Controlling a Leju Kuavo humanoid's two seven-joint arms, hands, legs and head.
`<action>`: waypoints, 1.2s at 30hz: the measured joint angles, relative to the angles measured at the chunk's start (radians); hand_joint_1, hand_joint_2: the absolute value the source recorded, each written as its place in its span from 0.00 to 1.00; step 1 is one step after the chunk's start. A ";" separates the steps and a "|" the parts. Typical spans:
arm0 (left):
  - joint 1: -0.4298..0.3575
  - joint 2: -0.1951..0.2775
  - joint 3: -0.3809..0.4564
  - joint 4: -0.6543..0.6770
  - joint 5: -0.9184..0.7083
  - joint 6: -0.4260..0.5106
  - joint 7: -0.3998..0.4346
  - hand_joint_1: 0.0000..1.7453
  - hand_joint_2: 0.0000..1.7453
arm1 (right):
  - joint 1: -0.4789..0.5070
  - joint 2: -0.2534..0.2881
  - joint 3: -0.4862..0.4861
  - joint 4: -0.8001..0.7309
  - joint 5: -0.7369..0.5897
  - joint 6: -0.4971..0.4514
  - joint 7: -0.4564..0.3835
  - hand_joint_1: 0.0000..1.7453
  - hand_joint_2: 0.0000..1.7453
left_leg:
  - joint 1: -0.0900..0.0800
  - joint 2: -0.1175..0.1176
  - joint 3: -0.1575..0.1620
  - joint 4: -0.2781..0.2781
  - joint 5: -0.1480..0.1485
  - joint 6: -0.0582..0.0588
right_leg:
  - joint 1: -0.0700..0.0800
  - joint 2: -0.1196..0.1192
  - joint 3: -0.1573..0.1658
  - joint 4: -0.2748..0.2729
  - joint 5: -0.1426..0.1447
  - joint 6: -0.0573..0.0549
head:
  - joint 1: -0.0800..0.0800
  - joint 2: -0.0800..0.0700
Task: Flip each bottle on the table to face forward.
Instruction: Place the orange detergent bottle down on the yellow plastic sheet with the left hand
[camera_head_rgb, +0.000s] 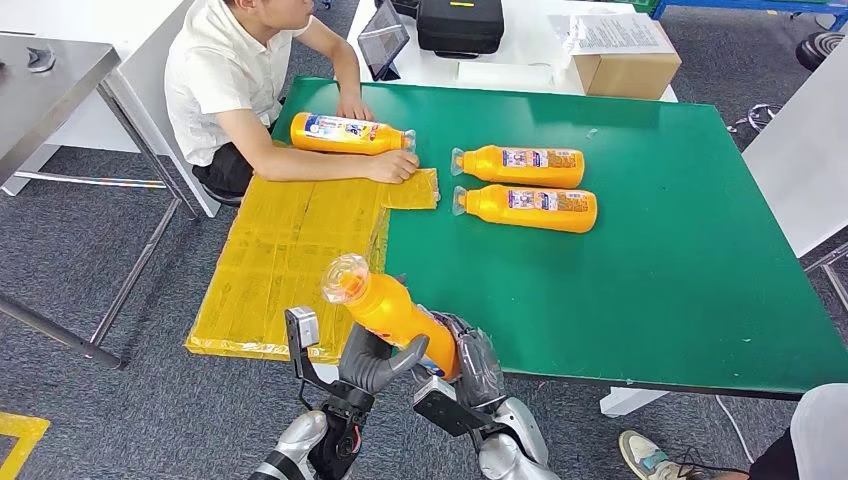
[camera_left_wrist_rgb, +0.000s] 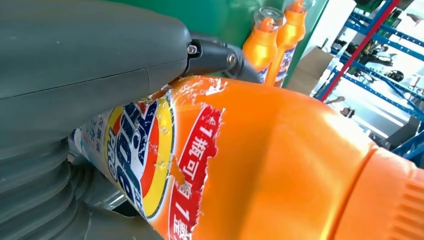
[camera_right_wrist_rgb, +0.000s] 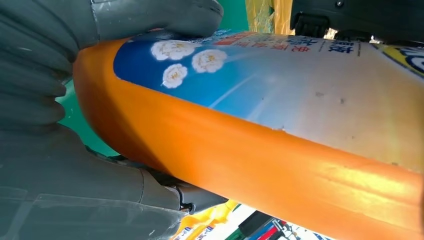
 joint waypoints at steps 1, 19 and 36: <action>0.000 0.000 0.001 0.000 -0.001 0.006 -0.001 1.00 1.00 | -0.002 0.001 0.002 0.003 0.000 -0.001 0.000 0.99 1.00 | 0.000 0.000 0.000 0.000 0.000 0.000 | 0.000 0.000 0.000 0.000 0.000 0.000 | 0.000 0.000; -0.034 -0.010 0.002 0.017 -0.138 0.289 -0.123 1.00 1.00 | 0.009 0.011 0.084 0.028 -0.025 -0.004 0.010 0.00 1.00 | 0.000 0.000 -0.001 0.000 0.000 0.000 | 0.000 0.000 -0.001 0.000 0.000 0.000 | 0.000 0.000; -0.109 0.010 0.145 0.004 -0.719 0.705 -0.230 0.99 1.00 | 0.127 -0.028 0.045 -0.136 0.030 -0.151 -0.031 0.00 1.00 | 0.000 -0.002 -0.003 0.000 0.001 0.000 | 0.000 -0.002 -0.002 0.000 0.000 0.000 | 0.000 0.000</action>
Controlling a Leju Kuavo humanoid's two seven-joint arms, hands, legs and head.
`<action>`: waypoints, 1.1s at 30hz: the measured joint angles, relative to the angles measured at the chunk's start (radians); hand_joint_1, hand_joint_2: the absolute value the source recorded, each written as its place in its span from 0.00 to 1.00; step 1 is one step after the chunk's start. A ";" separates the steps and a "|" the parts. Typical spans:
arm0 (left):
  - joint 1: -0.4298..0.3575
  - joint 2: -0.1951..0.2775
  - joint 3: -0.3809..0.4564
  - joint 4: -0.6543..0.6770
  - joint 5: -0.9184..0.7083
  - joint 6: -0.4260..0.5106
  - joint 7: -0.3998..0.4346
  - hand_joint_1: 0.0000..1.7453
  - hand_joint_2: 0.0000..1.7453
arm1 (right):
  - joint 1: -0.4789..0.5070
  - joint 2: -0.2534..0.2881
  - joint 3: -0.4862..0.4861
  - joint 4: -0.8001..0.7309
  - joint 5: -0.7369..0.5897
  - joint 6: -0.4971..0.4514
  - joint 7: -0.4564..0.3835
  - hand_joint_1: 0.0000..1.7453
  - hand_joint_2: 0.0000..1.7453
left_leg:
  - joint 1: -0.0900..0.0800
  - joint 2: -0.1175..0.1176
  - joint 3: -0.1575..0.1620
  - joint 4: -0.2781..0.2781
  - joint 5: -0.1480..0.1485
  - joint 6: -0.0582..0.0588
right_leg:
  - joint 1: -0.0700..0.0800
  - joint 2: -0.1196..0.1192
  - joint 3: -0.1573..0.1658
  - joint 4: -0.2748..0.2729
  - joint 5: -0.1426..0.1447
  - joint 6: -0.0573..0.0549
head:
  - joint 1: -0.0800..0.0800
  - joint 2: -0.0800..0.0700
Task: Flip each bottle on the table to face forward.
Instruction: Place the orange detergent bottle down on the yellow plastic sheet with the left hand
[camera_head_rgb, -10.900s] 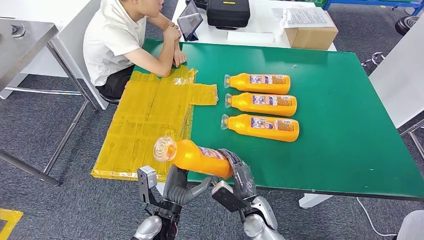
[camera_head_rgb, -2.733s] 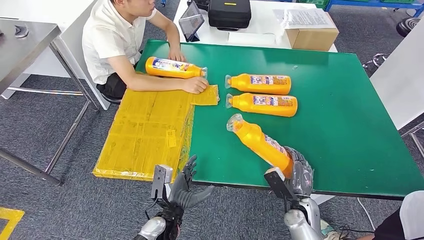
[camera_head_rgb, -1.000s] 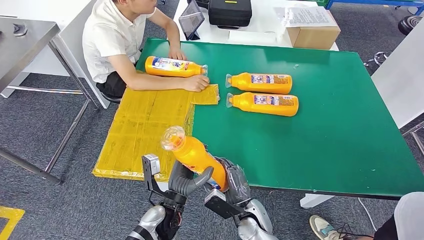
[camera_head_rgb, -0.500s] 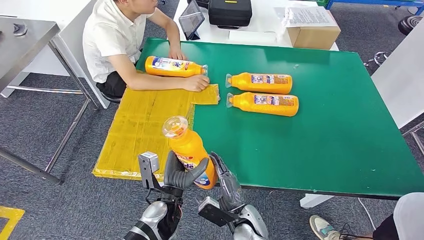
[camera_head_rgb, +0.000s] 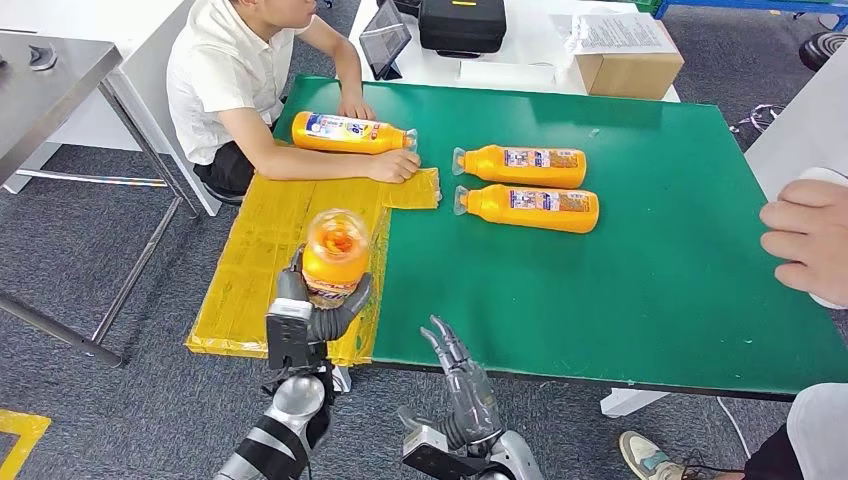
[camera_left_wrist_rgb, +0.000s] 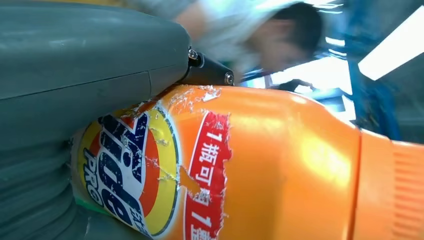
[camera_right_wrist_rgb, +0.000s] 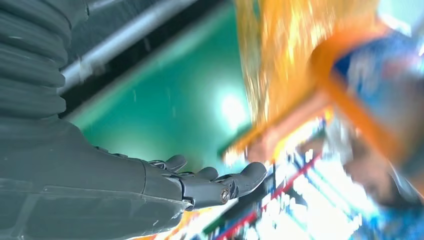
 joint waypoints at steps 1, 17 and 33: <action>-0.014 0.007 0.033 0.022 -0.168 0.007 0.031 1.00 1.00 | 0.011 0.000 -0.032 -0.039 0.004 -0.002 0.000 0.00 1.00 | 0.000 0.000 0.000 0.000 0.000 0.000 | 0.000 0.000 0.000 0.000 0.000 0.000 | 0.000 0.000; -0.311 0.115 0.055 0.474 -0.984 -0.269 0.569 1.00 1.00 | 0.028 -0.009 -0.209 -0.305 -0.117 -0.008 -0.001 0.00 1.00 | 0.000 0.001 0.002 0.000 0.002 -0.001 | 0.000 0.000 0.002 0.001 0.001 0.000 | 0.000 0.000; -0.342 0.127 0.027 0.528 -0.985 -0.273 0.573 1.00 1.00 | 0.028 -0.011 -0.207 -0.310 -0.118 -0.008 -0.001 0.00 1.00 | 0.000 0.001 0.003 0.000 0.002 -0.001 | 0.000 0.000 0.002 0.002 0.001 0.000 | 0.000 0.000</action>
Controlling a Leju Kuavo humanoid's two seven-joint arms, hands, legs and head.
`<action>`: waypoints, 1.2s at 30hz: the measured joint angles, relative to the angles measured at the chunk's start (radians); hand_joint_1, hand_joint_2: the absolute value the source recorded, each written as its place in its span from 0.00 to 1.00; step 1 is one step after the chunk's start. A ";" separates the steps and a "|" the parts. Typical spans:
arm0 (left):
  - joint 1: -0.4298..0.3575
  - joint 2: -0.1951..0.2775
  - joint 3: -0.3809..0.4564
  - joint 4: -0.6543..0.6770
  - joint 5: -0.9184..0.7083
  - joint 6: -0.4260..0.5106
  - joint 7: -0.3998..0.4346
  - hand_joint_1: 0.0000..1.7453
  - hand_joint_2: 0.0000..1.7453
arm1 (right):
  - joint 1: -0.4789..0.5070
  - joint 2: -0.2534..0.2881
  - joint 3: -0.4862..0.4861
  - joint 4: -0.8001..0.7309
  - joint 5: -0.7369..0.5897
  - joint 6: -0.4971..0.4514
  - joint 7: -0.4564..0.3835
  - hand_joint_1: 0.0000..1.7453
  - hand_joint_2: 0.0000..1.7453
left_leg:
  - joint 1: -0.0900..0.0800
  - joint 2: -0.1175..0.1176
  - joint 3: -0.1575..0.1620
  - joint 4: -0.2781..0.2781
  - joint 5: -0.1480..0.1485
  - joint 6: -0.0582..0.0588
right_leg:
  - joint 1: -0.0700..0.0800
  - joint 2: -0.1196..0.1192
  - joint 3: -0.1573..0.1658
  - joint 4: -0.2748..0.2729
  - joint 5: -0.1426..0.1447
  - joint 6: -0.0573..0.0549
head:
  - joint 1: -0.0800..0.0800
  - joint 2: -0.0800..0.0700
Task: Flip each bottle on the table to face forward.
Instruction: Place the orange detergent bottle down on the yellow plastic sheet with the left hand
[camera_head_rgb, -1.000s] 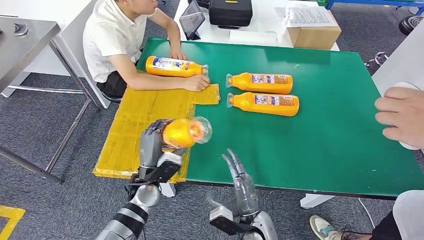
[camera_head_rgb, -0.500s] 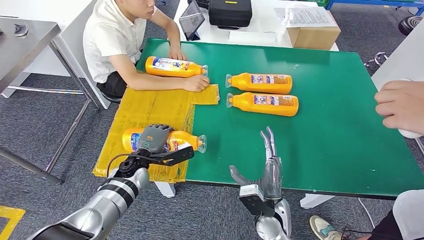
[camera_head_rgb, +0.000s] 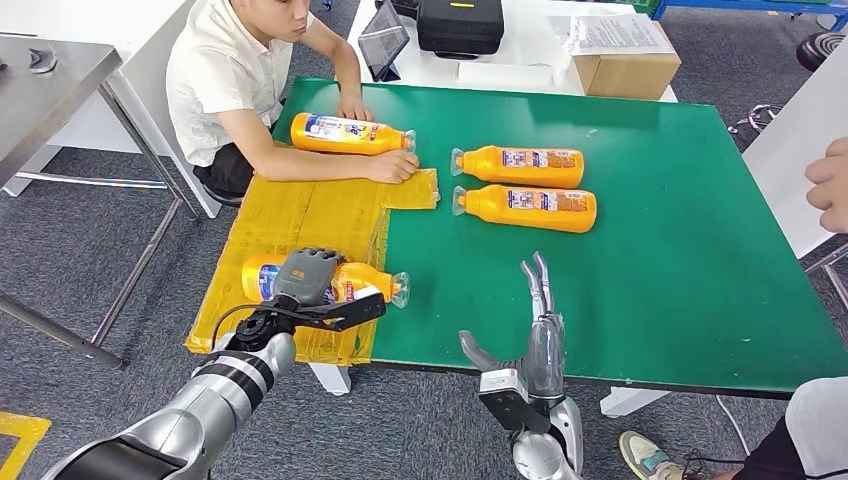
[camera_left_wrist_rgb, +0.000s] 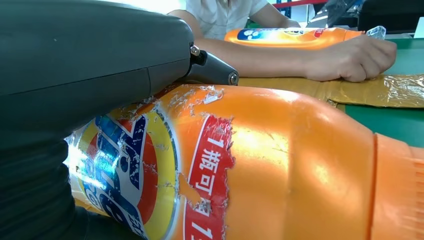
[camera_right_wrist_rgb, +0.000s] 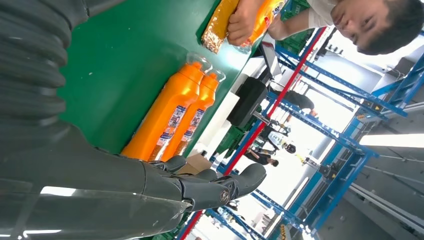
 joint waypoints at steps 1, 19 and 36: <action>0.000 0.000 -0.001 0.001 0.000 0.000 0.000 1.00 1.00 | 0.000 0.000 0.000 0.000 0.000 0.000 0.000 0.00 1.00 | 0.000 0.000 0.000 0.000 0.000 0.000 | 0.000 0.000 0.000 0.000 0.000 0.000 | 0.000 0.000; -0.045 0.002 0.024 0.011 0.156 -0.307 -0.141 0.00 1.00 | -0.002 -0.016 0.032 -0.002 -0.071 0.000 0.000 0.00 1.00 | 0.000 -0.002 0.003 0.000 0.000 0.000 | 0.000 -0.001 0.004 0.000 0.000 0.000 | 0.000 0.000; -0.084 -0.010 0.035 0.011 0.242 -0.536 -0.210 0.00 1.00 | -0.012 -0.033 0.056 0.030 -0.106 0.000 0.000 0.00 1.00 | -0.001 -0.005 0.007 0.000 0.000 0.000 | 0.000 -0.003 0.008 0.000 -0.001 0.000 | 0.000 0.000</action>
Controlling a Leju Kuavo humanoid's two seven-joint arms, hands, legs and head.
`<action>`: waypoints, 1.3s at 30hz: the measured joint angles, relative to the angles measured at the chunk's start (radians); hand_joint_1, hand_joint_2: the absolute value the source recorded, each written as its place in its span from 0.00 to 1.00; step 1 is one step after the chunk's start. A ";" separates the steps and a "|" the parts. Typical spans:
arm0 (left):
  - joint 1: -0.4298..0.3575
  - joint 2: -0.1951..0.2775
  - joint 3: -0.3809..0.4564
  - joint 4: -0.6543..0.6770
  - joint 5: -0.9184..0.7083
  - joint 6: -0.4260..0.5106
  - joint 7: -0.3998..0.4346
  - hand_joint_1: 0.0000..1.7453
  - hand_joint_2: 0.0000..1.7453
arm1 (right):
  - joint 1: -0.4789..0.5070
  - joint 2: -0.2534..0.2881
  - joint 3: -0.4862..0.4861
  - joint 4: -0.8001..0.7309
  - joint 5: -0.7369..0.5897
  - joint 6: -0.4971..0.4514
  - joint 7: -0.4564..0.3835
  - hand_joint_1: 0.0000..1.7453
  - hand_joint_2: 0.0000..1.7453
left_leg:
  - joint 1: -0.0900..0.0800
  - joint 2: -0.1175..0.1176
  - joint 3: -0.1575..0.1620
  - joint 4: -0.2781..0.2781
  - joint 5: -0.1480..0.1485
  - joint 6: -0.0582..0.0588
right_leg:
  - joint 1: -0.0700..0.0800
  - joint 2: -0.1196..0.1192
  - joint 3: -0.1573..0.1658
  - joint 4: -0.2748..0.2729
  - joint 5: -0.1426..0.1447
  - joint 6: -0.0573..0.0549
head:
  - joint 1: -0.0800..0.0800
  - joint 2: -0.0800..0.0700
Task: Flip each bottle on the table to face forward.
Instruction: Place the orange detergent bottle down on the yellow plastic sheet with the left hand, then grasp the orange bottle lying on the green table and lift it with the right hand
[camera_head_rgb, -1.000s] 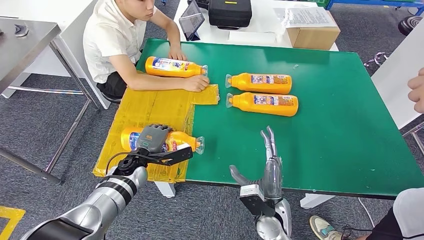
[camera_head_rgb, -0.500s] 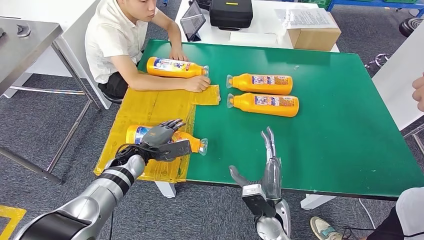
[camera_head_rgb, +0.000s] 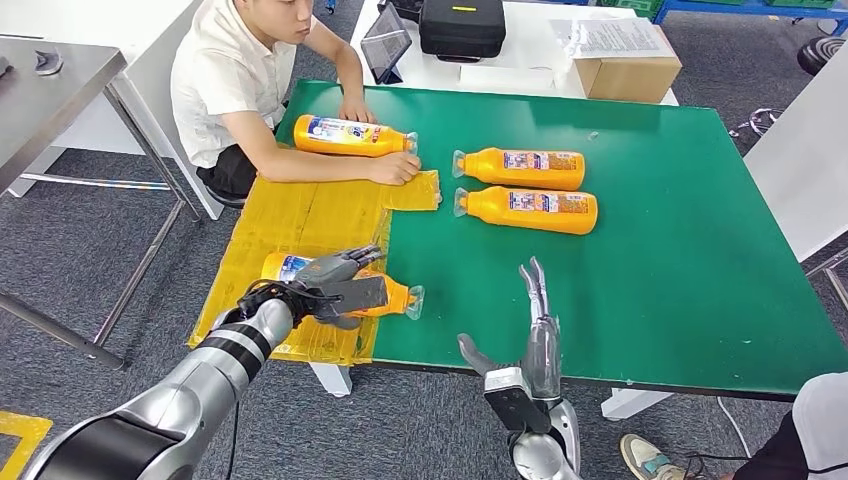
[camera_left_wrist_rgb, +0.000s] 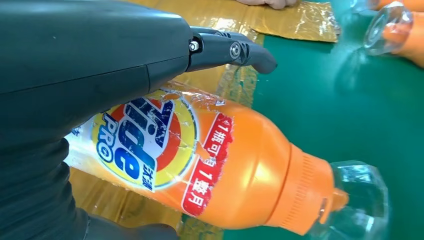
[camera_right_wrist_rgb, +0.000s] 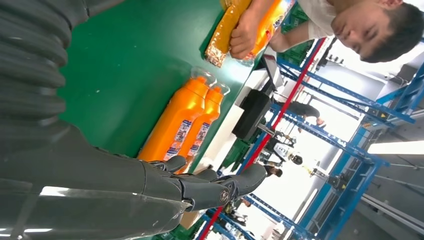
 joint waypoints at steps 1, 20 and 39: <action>0.001 -0.001 0.000 0.000 0.007 0.003 -0.008 0.00 1.00 | 0.000 -0.001 0.000 0.001 0.000 0.000 0.000 0.00 1.00 | 0.000 0.000 0.000 0.000 0.000 0.000 | 0.000 0.000 0.000 0.000 0.000 0.000 | 0.000 0.000; 0.151 -0.058 -0.029 -0.208 0.233 0.031 -0.194 0.00 1.00 | -0.001 -0.009 0.010 0.009 0.006 0.000 0.000 0.00 1.00 | 0.000 0.000 -0.007 0.000 0.000 0.000 | 0.000 0.000 -0.007 0.000 0.000 0.000 | 0.000 0.000; 0.248 -0.060 -0.103 -0.439 0.466 0.045 -0.185 0.00 1.00 | 0.004 -0.003 -0.030 0.043 0.219 0.000 0.000 0.00 1.00 | 0.000 0.000 -0.008 0.000 0.000 0.000 | 0.000 0.000 -0.009 0.000 0.000 0.000 | 0.000 0.000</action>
